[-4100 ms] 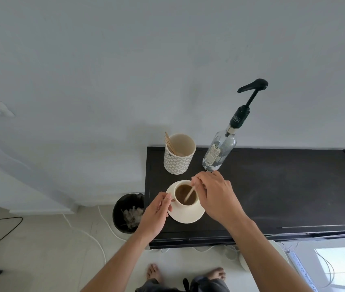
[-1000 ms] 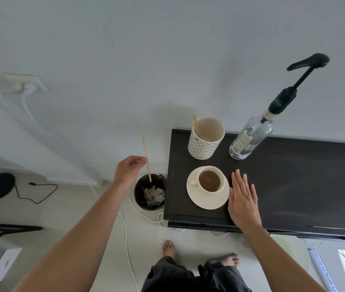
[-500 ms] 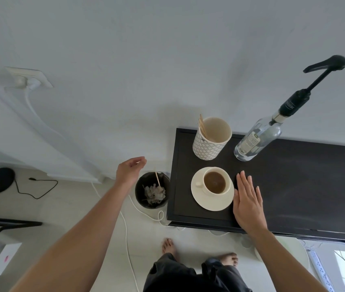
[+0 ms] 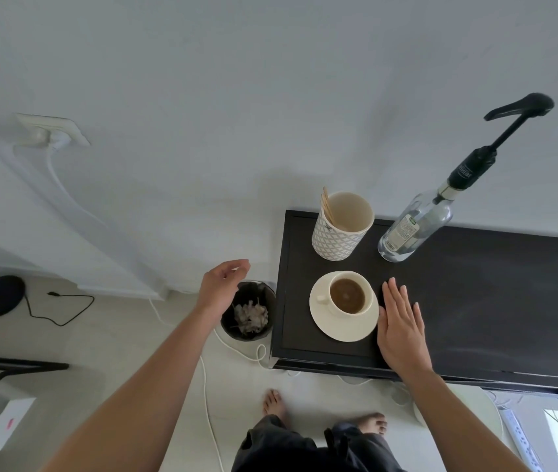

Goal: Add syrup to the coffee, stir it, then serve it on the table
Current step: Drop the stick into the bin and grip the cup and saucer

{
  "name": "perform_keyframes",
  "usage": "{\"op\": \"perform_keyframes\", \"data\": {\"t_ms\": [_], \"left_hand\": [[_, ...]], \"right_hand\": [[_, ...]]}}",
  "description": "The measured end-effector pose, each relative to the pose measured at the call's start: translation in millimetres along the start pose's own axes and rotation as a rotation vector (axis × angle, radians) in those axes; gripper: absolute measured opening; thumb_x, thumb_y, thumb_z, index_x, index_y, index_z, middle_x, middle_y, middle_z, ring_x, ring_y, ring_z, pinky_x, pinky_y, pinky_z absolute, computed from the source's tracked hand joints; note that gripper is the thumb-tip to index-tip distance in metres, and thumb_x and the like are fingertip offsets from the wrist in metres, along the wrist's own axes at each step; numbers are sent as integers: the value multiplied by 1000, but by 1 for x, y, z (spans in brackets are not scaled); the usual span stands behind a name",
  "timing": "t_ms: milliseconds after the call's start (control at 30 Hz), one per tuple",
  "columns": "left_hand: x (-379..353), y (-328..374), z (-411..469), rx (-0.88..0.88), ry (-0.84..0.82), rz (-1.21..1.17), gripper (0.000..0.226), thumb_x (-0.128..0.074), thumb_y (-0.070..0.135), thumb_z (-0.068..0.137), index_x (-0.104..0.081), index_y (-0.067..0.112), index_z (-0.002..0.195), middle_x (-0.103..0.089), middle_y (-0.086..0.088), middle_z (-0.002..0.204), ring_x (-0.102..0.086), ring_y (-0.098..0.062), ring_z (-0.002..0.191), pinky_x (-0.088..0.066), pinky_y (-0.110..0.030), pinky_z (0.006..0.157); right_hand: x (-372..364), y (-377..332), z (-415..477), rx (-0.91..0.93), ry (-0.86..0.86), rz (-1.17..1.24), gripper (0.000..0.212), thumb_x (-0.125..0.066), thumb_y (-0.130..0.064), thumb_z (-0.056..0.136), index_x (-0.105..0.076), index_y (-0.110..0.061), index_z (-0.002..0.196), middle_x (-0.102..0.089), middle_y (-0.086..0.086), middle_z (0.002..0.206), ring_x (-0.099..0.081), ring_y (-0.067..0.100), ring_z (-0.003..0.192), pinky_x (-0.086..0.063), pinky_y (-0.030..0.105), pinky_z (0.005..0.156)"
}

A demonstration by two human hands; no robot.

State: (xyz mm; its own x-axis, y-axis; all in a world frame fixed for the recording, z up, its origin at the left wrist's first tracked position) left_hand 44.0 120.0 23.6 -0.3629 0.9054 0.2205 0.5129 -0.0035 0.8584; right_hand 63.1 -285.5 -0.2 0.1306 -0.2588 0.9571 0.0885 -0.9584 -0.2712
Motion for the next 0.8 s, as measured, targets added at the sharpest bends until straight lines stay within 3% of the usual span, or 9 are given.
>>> {"op": "perform_keyframes", "data": {"t_ms": [133,333,467,567,633,700,800], "left_hand": [[-15,3,-9,8,-84,23,25,-74,49,105,-82,30,120,-83,6,106,-68,-13,76,-54,-33,80],[-44,13,-29,16,-228,51,27,-69,51,108,-80,30,120,-85,3,112,-79,-13,88,-59,-31,75],[-66,17,-40,42,-328,104,40,-69,63,104,-77,30,125,-84,5,115,-84,-25,106,-66,-32,85],[-82,24,-48,56,-377,211,56,-65,75,100,-74,27,128,-83,6,114,-84,-18,102,-69,-35,96],[-91,29,-52,51,-388,311,64,-60,83,97,-73,26,125,-83,7,112,-84,-14,99,-68,-36,99],[-99,30,-54,44,-377,398,71,-54,90,94,-75,26,117,-83,6,109,-84,-14,98,-66,-41,104],[-107,30,-54,68,-371,439,89,-50,98,88,-80,19,115,-84,3,104,-84,-16,96,-66,-46,106]], "right_hand": [[2,-1,0,-9,-20,4,60,-27,-39,120,-24,-21,177,-13,-6,187,-4,17,173,-9,47,141],[8,-4,-1,-14,-18,35,58,-29,-36,120,-26,-21,177,-14,-6,186,-5,16,173,-8,46,140],[11,-5,-1,-19,-37,86,58,-31,-35,121,-27,-22,177,-15,-7,186,-5,16,173,-6,45,140],[18,-7,0,-60,-50,247,54,-37,-32,121,-37,-20,173,-21,-7,185,-8,16,173,-7,47,141],[33,-11,0,-148,-29,381,49,-41,-32,120,-49,-18,167,-35,-3,180,-22,20,170,-19,46,139],[50,-15,-1,-255,7,458,47,-44,-41,118,-60,-19,157,-57,2,163,-46,26,157,-37,45,128],[65,-23,3,-447,-107,605,66,-38,-74,108,-69,-23,136,-72,-2,130,-67,24,126,-52,46,109]]}}
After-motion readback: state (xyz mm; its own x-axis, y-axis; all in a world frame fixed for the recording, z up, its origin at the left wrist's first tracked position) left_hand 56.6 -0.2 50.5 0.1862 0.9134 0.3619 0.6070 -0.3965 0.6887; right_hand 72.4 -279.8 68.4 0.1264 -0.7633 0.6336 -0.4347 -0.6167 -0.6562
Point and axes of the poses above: each hand's wrist, its own z-axis towards the middle knuckle, its own x-axis out of the back of the hand, y = z × x, the point moved 3 cm from there along z, towards the middle knuckle
